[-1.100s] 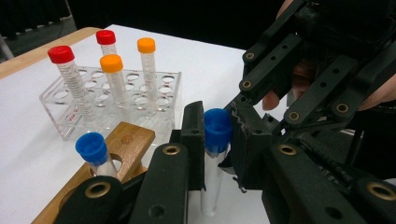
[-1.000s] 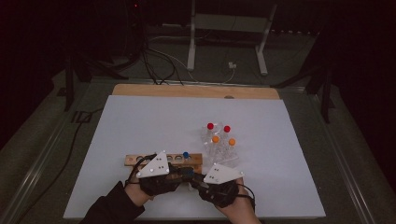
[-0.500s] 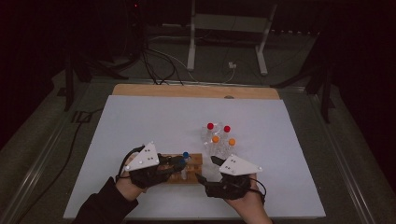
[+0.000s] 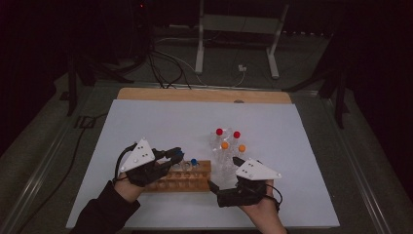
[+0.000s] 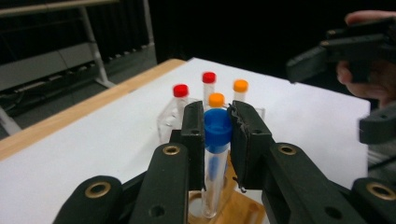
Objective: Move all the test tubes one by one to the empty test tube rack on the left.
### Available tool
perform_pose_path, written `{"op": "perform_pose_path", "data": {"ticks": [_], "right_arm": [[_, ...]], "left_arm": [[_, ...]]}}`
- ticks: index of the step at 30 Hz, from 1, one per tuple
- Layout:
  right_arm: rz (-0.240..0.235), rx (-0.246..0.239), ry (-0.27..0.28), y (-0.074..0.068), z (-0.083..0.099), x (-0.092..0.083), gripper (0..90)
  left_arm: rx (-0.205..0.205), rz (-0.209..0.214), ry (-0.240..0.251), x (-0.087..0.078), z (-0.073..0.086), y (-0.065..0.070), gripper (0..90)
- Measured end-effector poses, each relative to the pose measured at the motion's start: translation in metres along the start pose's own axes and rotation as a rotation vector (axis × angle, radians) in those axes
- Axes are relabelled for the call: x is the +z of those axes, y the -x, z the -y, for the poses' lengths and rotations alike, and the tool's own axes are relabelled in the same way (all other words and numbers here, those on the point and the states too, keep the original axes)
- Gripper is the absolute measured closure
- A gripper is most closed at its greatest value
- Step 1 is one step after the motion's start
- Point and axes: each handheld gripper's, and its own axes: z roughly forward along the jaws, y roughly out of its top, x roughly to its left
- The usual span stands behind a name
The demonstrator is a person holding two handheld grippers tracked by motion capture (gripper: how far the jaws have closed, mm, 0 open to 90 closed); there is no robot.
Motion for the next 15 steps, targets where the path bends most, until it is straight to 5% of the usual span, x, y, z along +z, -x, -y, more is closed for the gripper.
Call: {"op": "perform_pose_path", "data": {"ticks": [5, 15], "right_arm": [[-0.009, 0.008, -0.008, 0.003, 0.001, 0.000, 0.0], [-0.018, 0.000, -0.004, 0.007, 0.002, -0.001, 0.0]], "left_arm": [[-0.017, -0.016, 0.010, 0.005, 0.005, -0.003, 77.6], [-0.029, 0.021, -0.066, 0.020, 0.019, -0.004, 77.6]]}}
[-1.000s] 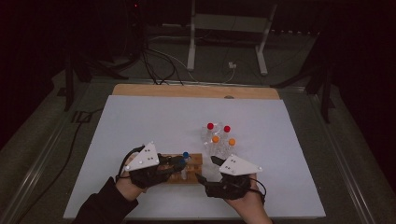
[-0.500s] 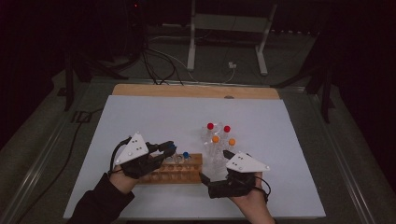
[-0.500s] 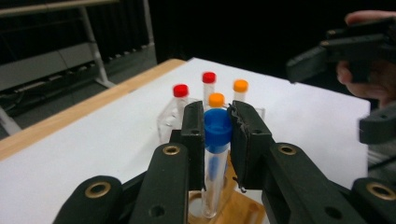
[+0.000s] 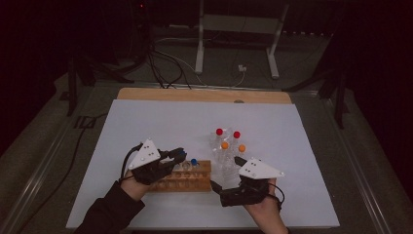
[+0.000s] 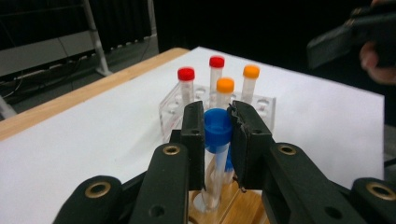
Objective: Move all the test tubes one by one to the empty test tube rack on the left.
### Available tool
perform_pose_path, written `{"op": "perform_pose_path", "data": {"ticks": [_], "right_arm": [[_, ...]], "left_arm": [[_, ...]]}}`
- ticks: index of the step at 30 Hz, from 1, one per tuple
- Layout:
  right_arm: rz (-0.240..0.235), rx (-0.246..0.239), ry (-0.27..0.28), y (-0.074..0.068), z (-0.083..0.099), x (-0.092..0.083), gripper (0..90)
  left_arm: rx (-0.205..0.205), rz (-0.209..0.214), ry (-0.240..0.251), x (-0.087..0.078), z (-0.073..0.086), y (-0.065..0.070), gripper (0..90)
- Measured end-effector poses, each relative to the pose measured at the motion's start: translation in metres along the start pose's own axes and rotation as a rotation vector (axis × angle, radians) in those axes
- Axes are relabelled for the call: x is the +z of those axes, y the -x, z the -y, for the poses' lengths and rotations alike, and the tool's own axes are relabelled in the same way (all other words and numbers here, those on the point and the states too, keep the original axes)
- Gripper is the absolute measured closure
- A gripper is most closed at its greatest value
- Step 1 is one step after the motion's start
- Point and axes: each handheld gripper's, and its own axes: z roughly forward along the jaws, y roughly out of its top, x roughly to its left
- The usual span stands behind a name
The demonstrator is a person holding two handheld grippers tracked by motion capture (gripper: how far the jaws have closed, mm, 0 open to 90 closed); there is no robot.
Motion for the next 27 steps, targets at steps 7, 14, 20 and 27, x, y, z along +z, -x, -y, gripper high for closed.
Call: {"op": "perform_pose_path", "data": {"ticks": [7, 14, 20, 27], "right_arm": [[-0.007, 0.006, 0.016, 0.003, 0.000, -0.002, 0.0], [-0.010, 0.018, 0.033, 0.008, 0.000, -0.003, 0.0], [-0.011, 0.030, 0.046, 0.011, 0.000, -0.004, 0.0], [-0.024, 0.033, 0.059, 0.012, 0.000, -0.004, 0.0]], "left_arm": [[0.005, 0.010, -0.048, 0.009, 0.009, 0.000, 77.6], [0.006, 0.015, -0.089, 0.015, 0.014, 0.000, 77.6], [0.002, 0.019, -0.116, 0.019, 0.017, -0.001, 77.5], [0.007, 0.026, -0.152, 0.023, 0.020, -0.002, 77.4]]}}
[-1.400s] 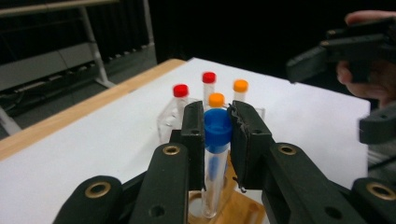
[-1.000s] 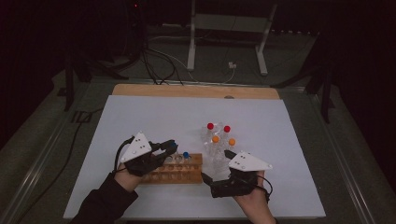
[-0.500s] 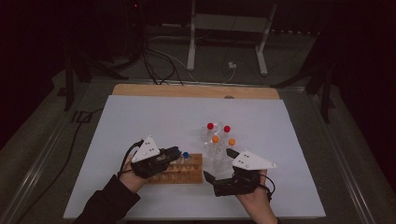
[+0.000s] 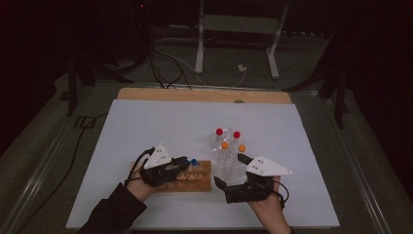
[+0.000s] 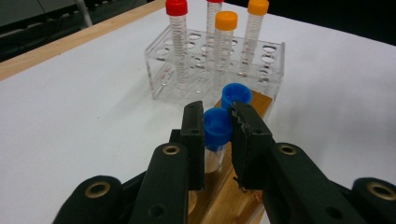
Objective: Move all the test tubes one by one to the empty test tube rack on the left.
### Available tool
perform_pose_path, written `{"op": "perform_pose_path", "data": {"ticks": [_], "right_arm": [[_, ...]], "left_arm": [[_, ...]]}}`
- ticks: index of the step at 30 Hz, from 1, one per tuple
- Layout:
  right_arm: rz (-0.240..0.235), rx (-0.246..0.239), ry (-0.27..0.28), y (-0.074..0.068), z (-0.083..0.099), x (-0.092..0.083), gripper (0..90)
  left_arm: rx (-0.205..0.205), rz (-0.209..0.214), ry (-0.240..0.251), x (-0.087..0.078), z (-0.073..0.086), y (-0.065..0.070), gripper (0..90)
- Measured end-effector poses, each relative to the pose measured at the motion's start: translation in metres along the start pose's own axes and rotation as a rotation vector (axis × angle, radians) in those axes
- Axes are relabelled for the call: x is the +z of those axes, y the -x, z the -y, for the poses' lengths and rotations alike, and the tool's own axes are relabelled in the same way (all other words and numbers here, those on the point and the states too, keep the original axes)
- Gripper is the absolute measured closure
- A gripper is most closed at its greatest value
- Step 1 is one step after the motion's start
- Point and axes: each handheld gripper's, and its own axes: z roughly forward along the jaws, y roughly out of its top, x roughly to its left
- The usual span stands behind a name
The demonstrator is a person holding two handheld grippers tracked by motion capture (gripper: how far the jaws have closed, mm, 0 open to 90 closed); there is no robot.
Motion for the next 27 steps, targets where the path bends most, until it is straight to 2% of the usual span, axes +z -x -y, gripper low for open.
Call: {"op": "perform_pose_path", "data": {"ticks": [6, 11, 13, 17, 19, 21, 24, 25, 27], "right_arm": [[-0.007, -0.010, 0.014, 0.001, -0.001, -0.001, 0.0], [-0.025, -0.064, 0.062, 0.003, -0.001, -0.003, 0.0], [-0.012, -0.086, 0.069, 0.004, -0.003, -0.004, 0.0], [-0.002, -0.076, 0.089, 0.011, -0.006, -0.009, 0.0], [0.023, -0.060, 0.085, 0.018, -0.008, -0.011, 0.0], [0.036, -0.045, 0.084, 0.026, -0.009, -0.014, 0.0], [0.051, -0.038, 0.070, 0.038, -0.009, -0.016, 0.0], [0.067, -0.039, 0.065, 0.041, -0.008, -0.016, 0.0], [0.084, -0.030, 0.049, 0.049, -0.006, -0.016, 0.0]], "left_arm": [[-0.003, 0.005, 0.000, 0.000, 0.001, -0.001, 77.2], [-0.004, 0.016, -0.001, 0.000, 0.001, -0.002, 76.1], [-0.021, 0.027, 0.000, 0.000, 0.001, -0.002, 74.0], [-0.012, 0.033, 0.012, -0.002, 0.002, -0.001, 60.3], [-0.003, 0.026, 0.021, -0.005, 0.001, -0.002, 46.3], [-0.014, 0.017, 0.029, -0.008, 0.001, -0.003, 37.2], [-0.027, 0.012, 0.047, -0.013, 0.000, -0.004, 25.9], [-0.033, 0.021, 0.052, -0.015, -0.001, -0.004, 23.1], [-0.033, 0.004, 0.065, -0.018, -0.002, -0.004, 20.1]]}}
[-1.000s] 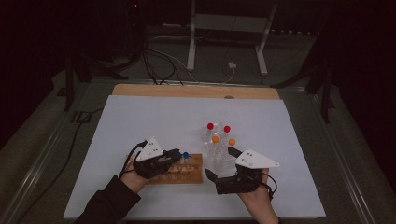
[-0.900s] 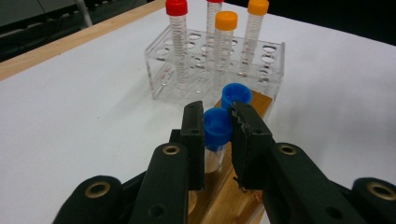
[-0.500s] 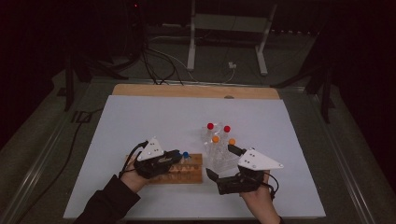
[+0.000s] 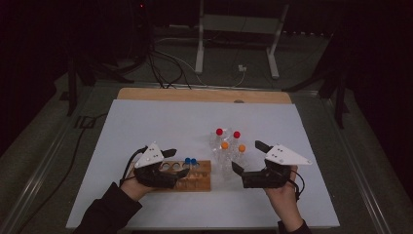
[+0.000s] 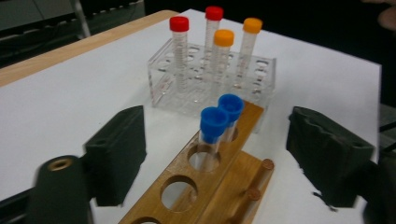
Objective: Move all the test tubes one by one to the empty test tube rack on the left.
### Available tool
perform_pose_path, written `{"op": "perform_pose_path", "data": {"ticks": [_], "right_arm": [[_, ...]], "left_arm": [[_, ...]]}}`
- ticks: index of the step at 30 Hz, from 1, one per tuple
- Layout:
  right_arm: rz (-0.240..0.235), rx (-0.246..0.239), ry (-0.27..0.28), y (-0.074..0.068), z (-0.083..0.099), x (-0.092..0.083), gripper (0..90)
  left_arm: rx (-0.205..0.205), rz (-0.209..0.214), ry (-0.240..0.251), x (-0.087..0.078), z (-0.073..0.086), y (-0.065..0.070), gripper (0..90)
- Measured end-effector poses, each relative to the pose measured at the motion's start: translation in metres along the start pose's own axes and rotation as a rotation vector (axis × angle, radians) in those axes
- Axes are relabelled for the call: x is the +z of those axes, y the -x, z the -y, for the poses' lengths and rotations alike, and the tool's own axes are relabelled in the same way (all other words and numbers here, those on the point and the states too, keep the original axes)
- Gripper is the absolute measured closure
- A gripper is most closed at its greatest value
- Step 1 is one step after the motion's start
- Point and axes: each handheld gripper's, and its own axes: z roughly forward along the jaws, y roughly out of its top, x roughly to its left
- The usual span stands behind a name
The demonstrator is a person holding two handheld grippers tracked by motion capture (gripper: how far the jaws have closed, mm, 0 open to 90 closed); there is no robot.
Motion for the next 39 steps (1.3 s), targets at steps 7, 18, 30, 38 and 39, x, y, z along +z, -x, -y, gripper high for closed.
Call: {"op": "perform_pose_path", "data": {"ticks": [7, 18, 30, 38, 39], "right_arm": [[0.063, 0.027, -0.095, 0.019, 0.014, 0.012, 0.0], [0.136, 0.092, -0.189, 0.034, 0.032, 0.029, 8.3], [0.165, 0.071, -0.299, 0.034, 0.038, 0.042, 31.9], [0.155, 0.054, -0.322, 0.034, 0.037, 0.048, 47.7], [0.153, 0.057, -0.325, 0.034, 0.037, 0.049, 48.9]], "left_arm": [[-0.009, 0.081, 0.030, -0.006, -0.002, -0.001, 6.1], [0.025, 0.097, 0.045, -0.010, -0.003, 0.002, 0.7], [0.031, 0.100, 0.059, -0.013, -0.006, 0.005, 0.7], [0.032, 0.102, 0.065, -0.015, -0.006, 0.004, 0.7], [0.033, 0.099, 0.066, -0.015, -0.006, 0.004, 0.7]]}}
